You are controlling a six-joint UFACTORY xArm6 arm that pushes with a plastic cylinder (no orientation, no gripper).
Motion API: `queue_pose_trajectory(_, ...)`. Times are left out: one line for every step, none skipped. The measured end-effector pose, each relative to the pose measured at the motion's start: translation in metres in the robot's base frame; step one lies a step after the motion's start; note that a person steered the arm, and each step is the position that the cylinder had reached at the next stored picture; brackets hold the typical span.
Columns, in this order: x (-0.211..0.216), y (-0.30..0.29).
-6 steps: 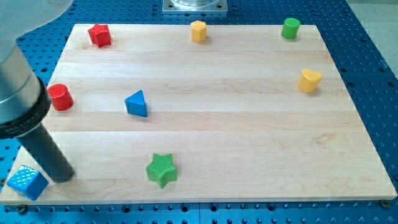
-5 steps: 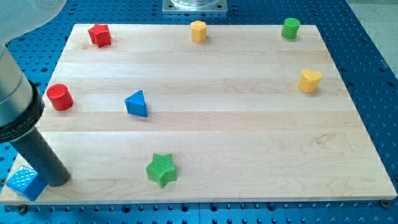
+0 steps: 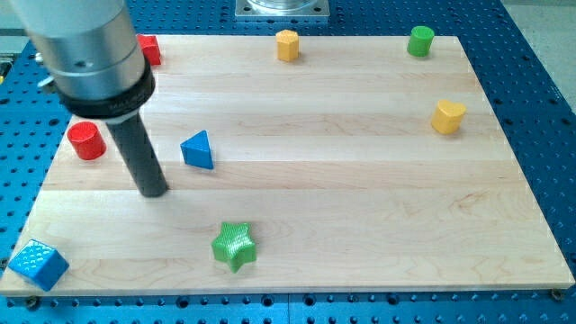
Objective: Place the green star towards the bottom right corner of the board
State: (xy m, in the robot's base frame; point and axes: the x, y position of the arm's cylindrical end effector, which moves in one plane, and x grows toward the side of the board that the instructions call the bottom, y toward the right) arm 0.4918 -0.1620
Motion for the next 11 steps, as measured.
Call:
queue_pose_trajectory(0.016,0.007)
queue_pose_trajectory(0.052,0.009)
queue_pose_trajectory(0.072,0.019)
queue_pose_trajectory(0.072,0.027)
queue_pose_trajectory(0.072,0.028)
queue_pose_trajectory(0.072,0.028)
queue_pose_trajectory(0.081,0.028)
queue_pose_trajectory(0.094,0.028)
queue_pose_trajectory(0.098,0.028)
queue_pose_trajectory(0.099,0.028)
queue_pose_trajectory(0.1,0.042)
